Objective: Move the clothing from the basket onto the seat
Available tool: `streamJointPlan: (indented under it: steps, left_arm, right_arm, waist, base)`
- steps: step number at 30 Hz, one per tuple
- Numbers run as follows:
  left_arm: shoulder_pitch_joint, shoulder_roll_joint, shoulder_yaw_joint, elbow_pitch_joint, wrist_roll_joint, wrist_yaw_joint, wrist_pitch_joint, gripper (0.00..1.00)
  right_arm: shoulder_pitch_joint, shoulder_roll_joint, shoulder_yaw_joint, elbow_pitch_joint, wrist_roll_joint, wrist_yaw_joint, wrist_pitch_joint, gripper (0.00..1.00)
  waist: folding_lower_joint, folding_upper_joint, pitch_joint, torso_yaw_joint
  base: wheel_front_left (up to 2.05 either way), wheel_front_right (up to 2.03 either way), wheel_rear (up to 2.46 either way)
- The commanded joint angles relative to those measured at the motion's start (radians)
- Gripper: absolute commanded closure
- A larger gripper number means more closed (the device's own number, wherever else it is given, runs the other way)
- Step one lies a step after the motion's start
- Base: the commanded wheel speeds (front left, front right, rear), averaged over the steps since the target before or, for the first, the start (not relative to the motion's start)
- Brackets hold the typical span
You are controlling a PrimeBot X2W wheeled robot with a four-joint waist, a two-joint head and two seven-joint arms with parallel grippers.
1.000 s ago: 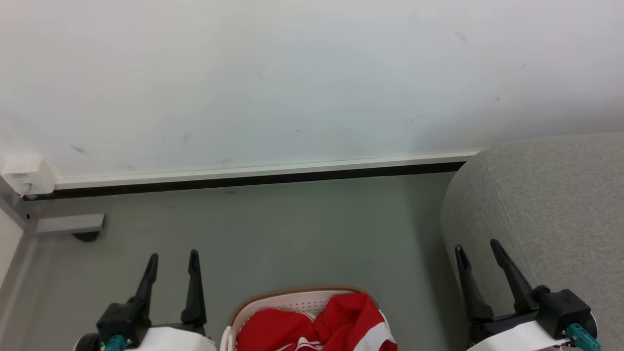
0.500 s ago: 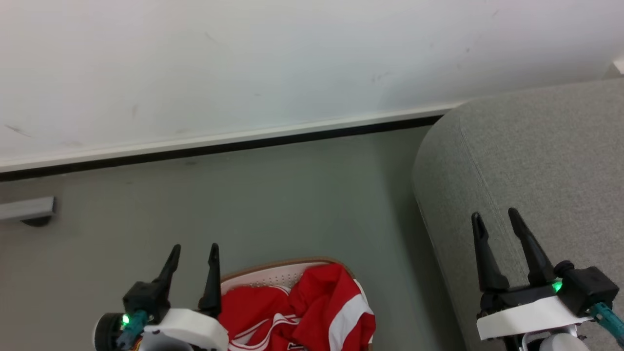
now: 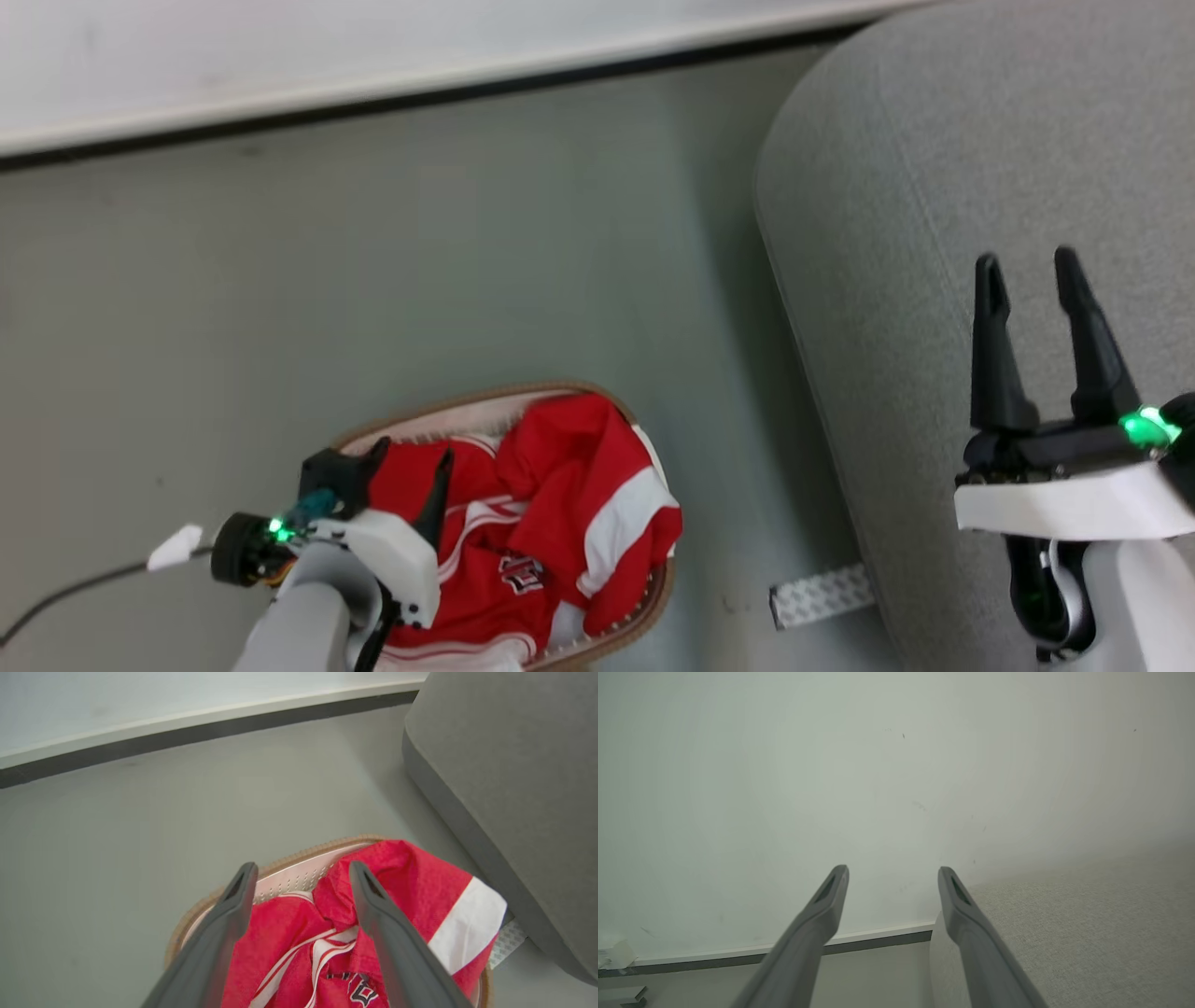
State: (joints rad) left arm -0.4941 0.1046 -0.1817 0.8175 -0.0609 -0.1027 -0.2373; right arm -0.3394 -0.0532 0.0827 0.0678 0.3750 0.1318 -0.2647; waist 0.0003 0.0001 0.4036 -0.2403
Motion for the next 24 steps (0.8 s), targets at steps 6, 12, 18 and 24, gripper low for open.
streamJointPlan:
  steps: [6, 12, 18, 24]
  left_arm:
    - [-0.13, 0.029, -0.082, 0.199, 0.02, -0.025, 0.06, 0.0]
    - [-0.203, 0.042, -0.184, 0.333, -0.004, -0.027, 0.103, 0.0]
    - [-0.261, 0.079, -0.3, 0.393, -0.002, -0.026, 0.132, 0.0]
    - [-0.325, 0.122, -0.418, 0.437, -0.008, -0.026, 0.208, 0.0]
  right_arm:
    - [-0.075, 0.004, -0.015, -0.032, 0.01, -0.002, 0.001, 0.0]
    - [-0.11, 0.004, -0.03, -0.051, 0.031, -0.002, 0.0, 0.0]
    - [-0.132, 0.004, -0.024, -0.061, 0.057, -0.002, 0.001, 0.0]
    - [-0.146, 0.003, -0.013, -0.054, 0.099, -0.002, 0.001, 0.0]
  waist:
    - [-0.0003, -0.0001, 0.161, -0.053]
    - [-0.0003, -0.0001, 0.233, -0.087]
    - [-0.0003, -0.0001, 0.299, -0.124]
    - [-0.0003, -0.0001, 0.371, -0.164]
  base:
    - [0.0, 0.0, 0.0]
    - [0.0, 0.0, 0.0]
    - [0.0, 0.0, 0.0]
    - [0.0, 0.0, 0.0]
